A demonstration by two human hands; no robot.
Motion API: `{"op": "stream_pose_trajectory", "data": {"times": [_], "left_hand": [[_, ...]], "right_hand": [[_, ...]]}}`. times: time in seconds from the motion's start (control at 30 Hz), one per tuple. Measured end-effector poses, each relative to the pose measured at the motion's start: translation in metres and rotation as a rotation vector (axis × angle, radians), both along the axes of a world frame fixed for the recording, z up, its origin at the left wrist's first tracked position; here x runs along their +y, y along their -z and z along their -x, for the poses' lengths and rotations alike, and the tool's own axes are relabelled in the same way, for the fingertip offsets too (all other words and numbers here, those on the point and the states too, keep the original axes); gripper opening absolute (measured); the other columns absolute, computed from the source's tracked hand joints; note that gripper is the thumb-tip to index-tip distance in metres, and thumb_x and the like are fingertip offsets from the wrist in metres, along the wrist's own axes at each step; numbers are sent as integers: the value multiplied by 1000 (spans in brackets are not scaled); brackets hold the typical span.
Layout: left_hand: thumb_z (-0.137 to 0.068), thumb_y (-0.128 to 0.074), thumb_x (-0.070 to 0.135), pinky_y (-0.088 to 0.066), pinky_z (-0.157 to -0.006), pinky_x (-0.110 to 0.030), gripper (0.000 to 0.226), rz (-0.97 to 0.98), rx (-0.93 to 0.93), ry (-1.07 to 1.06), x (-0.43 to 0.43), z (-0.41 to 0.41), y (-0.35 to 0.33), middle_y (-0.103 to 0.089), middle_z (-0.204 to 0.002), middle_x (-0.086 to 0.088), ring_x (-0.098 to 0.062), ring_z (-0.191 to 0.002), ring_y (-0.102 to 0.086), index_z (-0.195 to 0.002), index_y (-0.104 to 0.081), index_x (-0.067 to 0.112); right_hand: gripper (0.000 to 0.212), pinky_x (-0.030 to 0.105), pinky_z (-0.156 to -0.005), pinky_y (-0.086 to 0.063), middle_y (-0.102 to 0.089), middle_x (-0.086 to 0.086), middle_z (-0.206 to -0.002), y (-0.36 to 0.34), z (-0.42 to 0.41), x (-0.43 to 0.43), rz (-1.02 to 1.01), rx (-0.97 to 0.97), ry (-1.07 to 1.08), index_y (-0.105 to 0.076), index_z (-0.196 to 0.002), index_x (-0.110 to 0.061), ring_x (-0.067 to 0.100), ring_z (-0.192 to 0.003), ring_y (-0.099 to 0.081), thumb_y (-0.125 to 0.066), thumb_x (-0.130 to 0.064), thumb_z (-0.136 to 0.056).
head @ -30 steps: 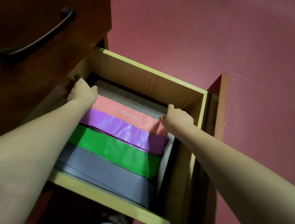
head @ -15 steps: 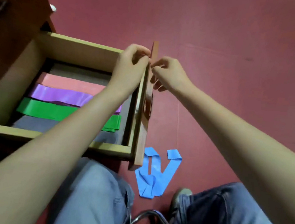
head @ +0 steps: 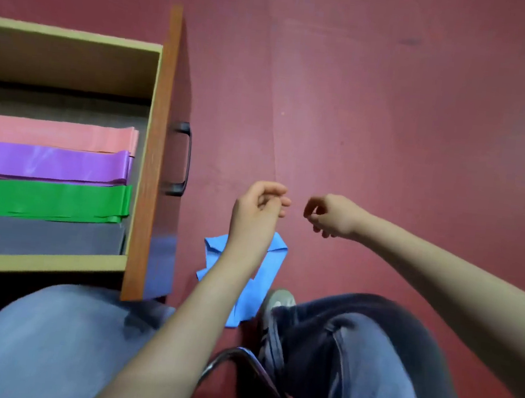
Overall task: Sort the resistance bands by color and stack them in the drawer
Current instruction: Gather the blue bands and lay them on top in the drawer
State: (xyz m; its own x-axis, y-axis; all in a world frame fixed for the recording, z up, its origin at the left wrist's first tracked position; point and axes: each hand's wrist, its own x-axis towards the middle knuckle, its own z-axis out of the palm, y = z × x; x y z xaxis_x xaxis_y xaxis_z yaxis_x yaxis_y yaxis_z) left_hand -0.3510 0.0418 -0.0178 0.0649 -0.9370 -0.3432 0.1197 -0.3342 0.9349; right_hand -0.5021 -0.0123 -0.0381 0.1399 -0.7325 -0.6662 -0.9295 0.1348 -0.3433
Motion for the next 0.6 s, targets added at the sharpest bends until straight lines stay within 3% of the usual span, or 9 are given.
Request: {"op": "stream_pose_trajectory", "data": {"times": [0.1,0.17,0.23,0.33,0.47,0.6], "left_hand": [[-88,-38,-4,-39,-50,-9,33,-106,-9,-9,-8,8,39,-58,-73,3,-3,-56,-51,-76,-52,23],[-87,-36,-6,-39,-50,-10,34,-176,-33,19,-10,10,69,-58,-75,4,-3,-58,-52,-78,-51,23],[-86,-35,-9,-39,-48,-7,36,-235,-35,26,-13,10,100,-58,-75,4,-1,-57,-54,-80,-51,23],[-86,-37,-8,-40,-48,-6,37,-318,-44,29,-17,13,141,-60,-76,5,2,-54,-56,-79,-51,26],[-81,-42,-12,-40,-51,-6,40,-375,-28,168,-24,16,183,-59,-79,5,-8,-66,-53,-80,-50,27],[-83,-41,-10,-41,-53,-8,39,-414,-60,213,-31,14,221,-59,-77,8,4,-57,-56,-80,-50,28]], "right_hand": [[26,28,-59,-44,-62,5,-76,36,28,-4,-33,49,5,-54,-111,-9,22,-60,-57,-44,-8,-87],[32,32,-75,-44,-64,12,-97,67,40,0,-24,78,3,-48,-119,-9,30,-85,-60,-47,-12,-88],[34,34,-83,-43,-64,14,-108,103,47,4,-13,68,23,-47,-121,-10,31,-100,-57,-49,-15,-87],[32,34,-82,-43,-63,14,-110,158,48,2,-14,44,42,-50,-119,-10,30,-102,-57,-51,-18,-87],[36,35,-87,-43,-61,16,-114,223,37,-11,-23,3,84,-49,-121,-10,31,-103,-56,-52,-24,-88],[39,35,-94,-37,-53,18,-127,277,31,-27,4,8,58,-47,-126,-6,32,-117,-48,-51,-21,-90]]}}
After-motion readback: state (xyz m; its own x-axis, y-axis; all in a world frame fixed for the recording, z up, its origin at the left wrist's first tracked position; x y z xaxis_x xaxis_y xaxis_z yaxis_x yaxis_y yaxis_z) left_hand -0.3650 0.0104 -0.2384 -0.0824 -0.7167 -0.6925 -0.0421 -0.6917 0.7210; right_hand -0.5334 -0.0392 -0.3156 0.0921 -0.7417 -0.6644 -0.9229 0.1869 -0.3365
